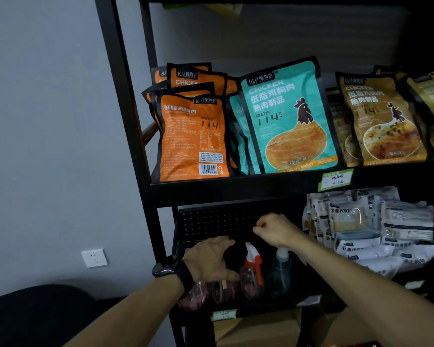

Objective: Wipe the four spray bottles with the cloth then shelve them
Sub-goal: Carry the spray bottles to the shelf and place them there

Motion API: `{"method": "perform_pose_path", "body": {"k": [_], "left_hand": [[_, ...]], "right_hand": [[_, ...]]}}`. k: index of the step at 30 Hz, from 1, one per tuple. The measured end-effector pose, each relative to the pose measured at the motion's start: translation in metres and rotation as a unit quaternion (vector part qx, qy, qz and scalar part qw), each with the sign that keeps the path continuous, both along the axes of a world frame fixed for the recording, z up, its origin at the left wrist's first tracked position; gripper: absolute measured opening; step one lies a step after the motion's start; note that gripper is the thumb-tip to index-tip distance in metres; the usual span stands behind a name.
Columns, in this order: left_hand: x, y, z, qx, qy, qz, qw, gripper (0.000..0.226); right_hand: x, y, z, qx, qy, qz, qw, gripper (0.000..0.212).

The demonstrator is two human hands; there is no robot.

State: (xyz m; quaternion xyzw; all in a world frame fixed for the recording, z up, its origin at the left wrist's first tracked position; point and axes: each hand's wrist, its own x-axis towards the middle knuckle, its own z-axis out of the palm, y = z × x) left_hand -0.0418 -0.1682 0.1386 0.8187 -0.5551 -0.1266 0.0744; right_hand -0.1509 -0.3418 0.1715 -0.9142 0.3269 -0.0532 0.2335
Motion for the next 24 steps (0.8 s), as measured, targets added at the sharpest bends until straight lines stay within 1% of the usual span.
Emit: {"method": "perform_pose_path", "body": {"k": [3,6,11,14,18,24], "left_hand": [[-0.005,-0.010,0.003,-0.032,0.011,-0.007,0.999,0.087],[-0.011,-0.022,0.000,-0.040,0.015,-0.021,0.999,0.083],[-0.017,-0.042,-0.012,-0.016,0.014,-0.032,0.999,0.081],[-0.022,-0.049,-0.019,0.005,-0.002,-0.035,0.999,0.078],[-0.022,-0.053,-0.026,-0.007,-0.004,-0.005,1.000,0.069],[-0.021,-0.056,-0.025,-0.027,0.002,-0.006,1.000,0.062]], "right_hand": [[-0.011,-0.017,0.013,-0.025,0.001,0.007,1.000,0.030],[-0.023,-0.030,0.012,-0.034,0.035,0.015,0.999,0.032],[-0.034,-0.036,-0.004,-0.043,0.107,0.010,0.993,0.030],[-0.036,-0.037,-0.014,-0.029,0.139,0.010,0.990,0.027],[-0.038,-0.038,-0.020,-0.015,0.138,0.002,0.990,0.022],[-0.035,-0.041,-0.023,-0.006,0.125,-0.004,0.992,0.018]]}}
